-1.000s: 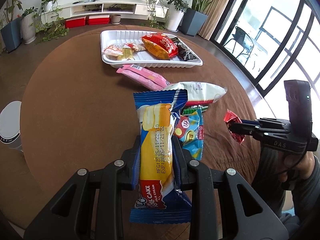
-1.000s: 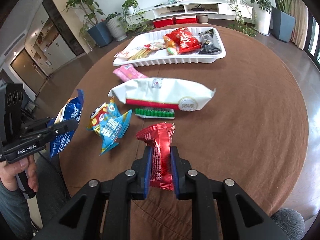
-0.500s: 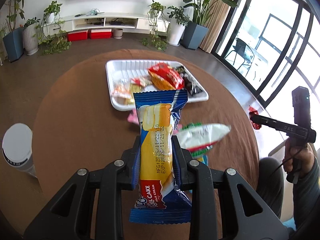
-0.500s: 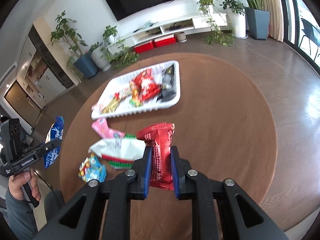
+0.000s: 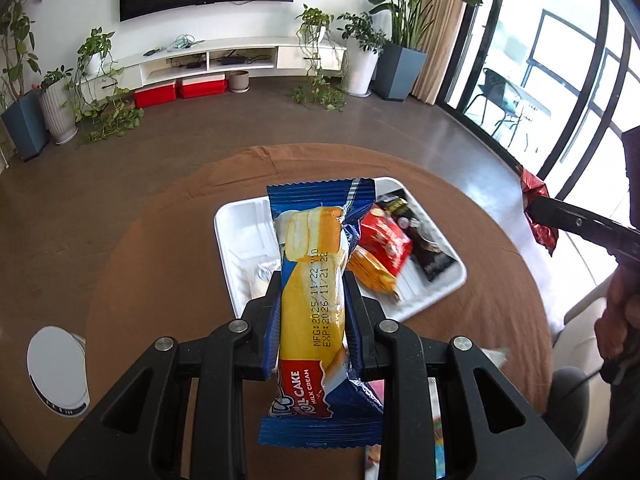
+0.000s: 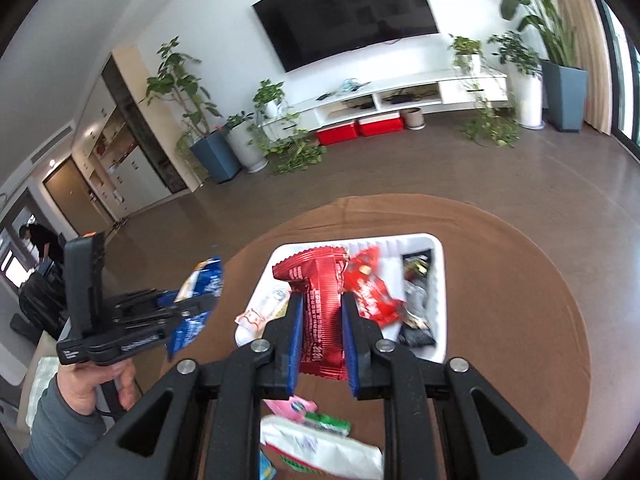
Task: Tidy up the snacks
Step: 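Carry the blue Lipo cake with the left tool to the tray while the right tool carries the red bar, then open both tools to release the Lipo cake and red bar into the tray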
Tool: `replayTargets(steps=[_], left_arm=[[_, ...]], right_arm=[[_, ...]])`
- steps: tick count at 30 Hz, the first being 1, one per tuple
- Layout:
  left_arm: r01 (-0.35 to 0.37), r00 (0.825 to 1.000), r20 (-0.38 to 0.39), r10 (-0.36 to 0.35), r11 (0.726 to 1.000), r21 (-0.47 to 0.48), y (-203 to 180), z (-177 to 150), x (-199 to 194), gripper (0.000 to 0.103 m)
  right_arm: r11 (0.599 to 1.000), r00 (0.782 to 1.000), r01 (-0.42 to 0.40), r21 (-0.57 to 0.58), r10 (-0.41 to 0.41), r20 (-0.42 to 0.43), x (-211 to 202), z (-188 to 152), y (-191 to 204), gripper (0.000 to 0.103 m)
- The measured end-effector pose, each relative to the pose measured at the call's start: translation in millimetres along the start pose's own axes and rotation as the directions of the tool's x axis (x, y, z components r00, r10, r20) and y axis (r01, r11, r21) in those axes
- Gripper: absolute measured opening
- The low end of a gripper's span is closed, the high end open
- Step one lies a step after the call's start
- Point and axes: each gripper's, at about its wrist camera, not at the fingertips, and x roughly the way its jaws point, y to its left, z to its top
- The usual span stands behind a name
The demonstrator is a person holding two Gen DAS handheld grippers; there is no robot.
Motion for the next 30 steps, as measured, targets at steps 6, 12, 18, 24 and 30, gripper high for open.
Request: replayTargets(steps=[6, 12, 18, 24, 30], left_arm=[[-0.017, 0.998, -0.065, 0.016, 1.0, -0.006, 16.9, 19.7, 60.7, 0.025], [-0.02, 0.994, -0.111, 0.019, 1.0, -0.01, 25.0, 23.6, 112.0, 0.025], [-0.027, 0.989, -0.146, 0.026, 1.0, -0.011, 22.5, 16.4, 145.6, 0.025], [-0.022, 0.986, -0.163, 0.023, 1.0, 0.006, 17.6, 12.8, 166.1, 0.026], [-0.024, 0.987, -0.158, 0.026, 1.0, 0.014, 14.6, 12.8, 169.6, 0.027]], right_arm=[[1.0, 0.996, -0.003, -0.026, 0.0, -0.094, 69.6, 16.9, 11.7, 0.02], [1.0, 0.985, 0.015, 0.003, -0.014, -0.175, 121.2, 11.3, 1.0, 0.02], [0.999, 0.972, 0.032, -0.007, -0.033, -0.233, 155.7, -4.2, 1.3, 0.02], [0.998, 0.959, 0.06, -0.02, -0.064, -0.278, 176.4, -20.4, -6.0, 0.02], [0.998, 0.957, 0.068, -0.014, -0.069, -0.283, 180.8, -29.0, -11.1, 0.021]])
